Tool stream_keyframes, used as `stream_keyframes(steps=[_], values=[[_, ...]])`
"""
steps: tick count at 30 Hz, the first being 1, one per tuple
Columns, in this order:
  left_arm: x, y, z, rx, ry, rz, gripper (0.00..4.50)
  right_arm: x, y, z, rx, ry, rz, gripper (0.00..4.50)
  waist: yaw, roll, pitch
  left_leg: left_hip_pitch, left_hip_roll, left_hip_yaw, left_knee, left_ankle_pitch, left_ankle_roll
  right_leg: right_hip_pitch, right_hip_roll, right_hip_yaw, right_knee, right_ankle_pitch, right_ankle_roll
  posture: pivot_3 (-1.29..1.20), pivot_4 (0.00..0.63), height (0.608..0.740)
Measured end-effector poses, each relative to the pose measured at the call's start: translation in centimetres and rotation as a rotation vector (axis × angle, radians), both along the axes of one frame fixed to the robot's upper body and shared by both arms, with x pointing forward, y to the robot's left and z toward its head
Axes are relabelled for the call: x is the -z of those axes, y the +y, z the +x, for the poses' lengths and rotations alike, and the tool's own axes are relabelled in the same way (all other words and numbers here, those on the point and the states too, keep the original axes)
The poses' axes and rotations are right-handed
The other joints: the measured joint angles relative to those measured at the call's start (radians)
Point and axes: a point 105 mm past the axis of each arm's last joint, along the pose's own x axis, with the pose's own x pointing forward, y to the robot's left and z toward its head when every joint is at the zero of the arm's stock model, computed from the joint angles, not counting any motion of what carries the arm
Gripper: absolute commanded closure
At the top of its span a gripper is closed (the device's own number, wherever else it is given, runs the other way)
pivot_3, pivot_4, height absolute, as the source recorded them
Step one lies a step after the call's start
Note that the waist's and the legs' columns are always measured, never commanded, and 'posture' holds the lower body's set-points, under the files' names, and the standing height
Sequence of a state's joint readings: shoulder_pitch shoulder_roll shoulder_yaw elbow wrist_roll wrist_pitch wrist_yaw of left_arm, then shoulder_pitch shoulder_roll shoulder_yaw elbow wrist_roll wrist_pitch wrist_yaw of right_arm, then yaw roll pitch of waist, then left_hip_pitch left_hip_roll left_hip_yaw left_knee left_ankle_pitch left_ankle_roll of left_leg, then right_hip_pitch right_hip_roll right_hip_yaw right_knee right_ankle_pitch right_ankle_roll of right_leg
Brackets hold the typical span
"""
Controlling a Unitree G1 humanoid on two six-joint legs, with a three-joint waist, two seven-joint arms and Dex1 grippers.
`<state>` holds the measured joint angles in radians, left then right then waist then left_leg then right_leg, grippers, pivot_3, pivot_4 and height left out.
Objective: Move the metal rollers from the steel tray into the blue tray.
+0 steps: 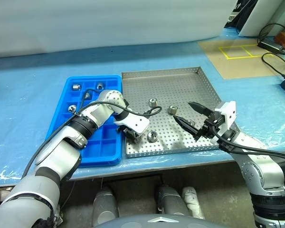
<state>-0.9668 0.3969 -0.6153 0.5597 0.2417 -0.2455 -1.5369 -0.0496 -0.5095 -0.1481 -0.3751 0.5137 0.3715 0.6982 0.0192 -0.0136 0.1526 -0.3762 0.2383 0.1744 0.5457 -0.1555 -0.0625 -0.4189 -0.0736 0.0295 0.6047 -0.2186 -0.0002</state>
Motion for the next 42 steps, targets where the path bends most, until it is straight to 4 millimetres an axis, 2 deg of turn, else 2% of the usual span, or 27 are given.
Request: stream_keyframes(steps=[8, 13, 16, 20, 25, 30, 35, 38, 42], values=[[0.1, 0.2, 0.1, -0.004, -0.011, 0.007, 2.22, 0.7, -0.1, 0.3, -0.001, 0.005, -0.007, 0.0, -0.005, 0.0, 0.0, 0.0, 0.0, 0.0, 0.0, 0.0, 0.0, 0.0, 0.0, 0.0, 0.0, 0.0, 0.0, -0.25, 0.15, 0.74], [-0.3, -0.3, 0.9, -0.088, -0.021, -0.059, 2.22, 0.6, 0.0, 0.3, -0.012, 0.002, -0.007, 0.0, -0.003, 0.0, 0.0, 0.0, 0.0, 0.0, 0.0, 0.0, 0.001, 0.0, 0.0, 0.0, 0.0, 0.0, 0.0, -0.23, 0.15, 0.74], [-1.4, -0.5, 1.5, -0.182, 0.01, -0.181, 2.22, 0.4, 0.6, 0.2, -0.058, -0.001, 0.007, 0.0, 0.001, 0.0, 0.0, -0.001, -0.001, 0.0, 0.0, -0.001, 0.001, 0.0, 0.0, 0.0, 0.0, 0.0, 0.0, -0.2, 0.15, 0.74], [-3.7, -0.5, 1.3, -0.225, 0.046, -0.342, 2.22, 0.3, 1.2, 0.3, -0.125, 0.008, 0.017, 0.0, 0.008, 0.0, 0.0, -0.002, -0.001, 0.0, 0.0, -0.001, 0.002, 0.0, 0.0, 0.0, -0.001, 0.0, 0.0, -0.16, 0.15, 0.74], [-5.5, 1.1, 0.8, -0.271, 0.026, -0.435, 2.22, -1.3, 2.1, 1.4, -0.214, -0.02, 0.023, 0.0, 0.02, 0.0, 0.001, -0.002, 0.0, 0.0, 0.0, -0.001, 0.002, -0.001, 0.0, -0.001, 0.0, 0.0, 0.0, -0.06, 0.15, 0.74], [-4.1, 3.1, 0.8, -0.361, 0.03, -0.403, 2.22, -1.1, 2.5, 2.8, -0.263, -0.004, 0.019, 0.0, 0.036, 0.001, 0.001, -0.003, 0.0, 0.0, -0.001, -0.001, 0.001, -0.001, -0.001, -0.001, -0.001, 0.0, 0.0, -0.03, 0.15, 0.74], [-3.1, 1.4, -0.1, -0.296, 0.047, -0.376, 2.22, -0.8, 3.0, 3.2, -0.293, 0.003, 0.012, 0.0, 0.066, 0.001, 0.001, -0.006, -0.001, 0.0, 0.0, 0.0, 0.0, -0.002, -0.002, -0.001, 0.0, 0.0, 0.0, -0.05, 0.15, 0.74], [-3.6, -0.3, -0.3, -0.242, 0.059, -0.387, 1.6, -0.8, 3.0, 3.2, -0.289, 0.004, 0.011, 0.0, 0.074, 0.001, 0.001, -0.006, -0.001, 0.0, 0.0, 0.0, 0.0, -0.002, -0.002, -0.001, 0.0, 0.0, 0.0, -0.08, 0.15, 0.74], [-3.7, -0.3, 0.4, -0.225, 0.031, -0.357, 0.32, -0.4, 2.6, 3.2, -0.254, 0.012, 0.013, 0.0, 0.07, 0.001, 0.001, -0.005, 0.0, 0.0, 0.0, 0.0, -0.001, -0.002, -0.001, -0.001, 0.0, 0.0, 0.0, -0.12, 0.15, 0.74]])
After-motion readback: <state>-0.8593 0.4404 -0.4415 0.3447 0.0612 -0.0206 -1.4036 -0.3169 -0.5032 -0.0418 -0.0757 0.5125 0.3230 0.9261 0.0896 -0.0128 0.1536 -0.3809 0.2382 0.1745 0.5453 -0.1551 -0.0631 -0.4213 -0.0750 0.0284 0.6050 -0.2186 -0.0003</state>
